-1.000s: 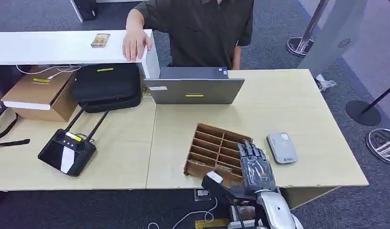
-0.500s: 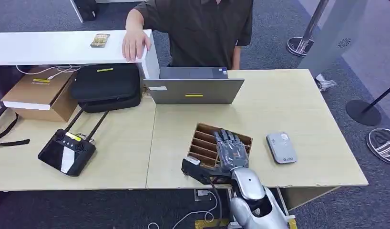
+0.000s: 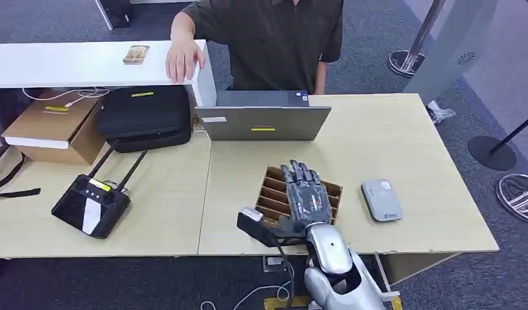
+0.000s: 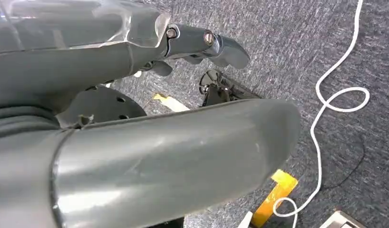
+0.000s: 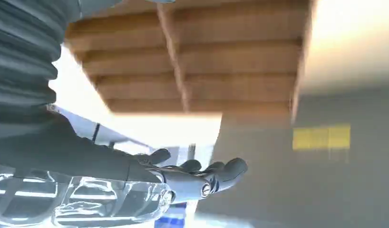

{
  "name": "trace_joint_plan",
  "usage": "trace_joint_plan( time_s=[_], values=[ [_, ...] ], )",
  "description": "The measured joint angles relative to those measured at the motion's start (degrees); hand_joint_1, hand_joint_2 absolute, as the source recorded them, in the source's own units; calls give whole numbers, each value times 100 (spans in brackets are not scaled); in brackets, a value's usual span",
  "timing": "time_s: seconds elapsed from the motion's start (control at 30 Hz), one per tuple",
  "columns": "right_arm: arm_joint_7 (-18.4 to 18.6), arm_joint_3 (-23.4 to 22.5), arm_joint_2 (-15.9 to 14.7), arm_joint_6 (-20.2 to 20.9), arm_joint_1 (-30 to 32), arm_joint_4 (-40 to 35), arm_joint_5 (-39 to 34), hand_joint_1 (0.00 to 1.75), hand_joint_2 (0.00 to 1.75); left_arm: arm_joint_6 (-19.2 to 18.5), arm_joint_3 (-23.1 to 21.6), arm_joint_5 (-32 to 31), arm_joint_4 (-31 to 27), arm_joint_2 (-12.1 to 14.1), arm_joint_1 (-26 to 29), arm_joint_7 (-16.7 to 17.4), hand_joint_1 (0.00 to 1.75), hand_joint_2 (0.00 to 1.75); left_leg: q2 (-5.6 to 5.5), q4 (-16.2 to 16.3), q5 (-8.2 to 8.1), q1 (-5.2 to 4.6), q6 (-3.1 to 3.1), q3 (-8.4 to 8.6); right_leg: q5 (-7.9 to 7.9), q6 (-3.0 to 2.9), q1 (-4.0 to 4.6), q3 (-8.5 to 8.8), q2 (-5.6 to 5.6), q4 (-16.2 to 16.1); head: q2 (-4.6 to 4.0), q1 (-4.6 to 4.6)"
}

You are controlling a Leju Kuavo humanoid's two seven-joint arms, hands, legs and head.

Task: Pass the card to the sensor for recognition and then transmit it.

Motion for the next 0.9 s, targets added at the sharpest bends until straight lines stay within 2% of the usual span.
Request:
trace_joint_plan(
  time_s=[0.03, 0.1, 0.23, 0.4, 0.9],
  values=[
    [17, -48, -9, -111, 34, -181, 131, 0, 175, 0, 2, 2, 0, 2, 15, -24, 0, 0, 1, 0, 0, 0, 0, -1, 0, 0, 0, 0, 1, 0, 0, -2],
    [74, -181, -28, -60, 104, -531, 220, 0, 175, 0, 2, 0, 0, 4, 25, -26, 0, 0, 1, 0, 0, 0, 0, 0, 0, 0, 0, -1, 1, 0, 0, 0],
    [177, -413, -107, 476, 315, -1023, 108, 0, 175, -9, 2, -37, 0, 11, 20, -26, 0, 0, 0, 0, -1, 0, 0, -1, -1, 0, 0, 0, 1, -1, 0, -2],
    [81, -487, -245, 989, 607, -1354, -27, 0, 175, 7, 2, -109, 0, 22, 21, -44, 0, 0, 1, 0, -2, 0, -1, -1, -1, 0, 0, -1, 1, -1, 0, 0],
    [47, -465, -583, 1229, 1110, -1557, -138, 0, 175, -61, 2, -146, 0, 31, 93, -109, 0, 0, 0, 0, -3, 0, -1, -1, -1, 1, 0, 1, 0, -1, 0, -2]
  ],
)
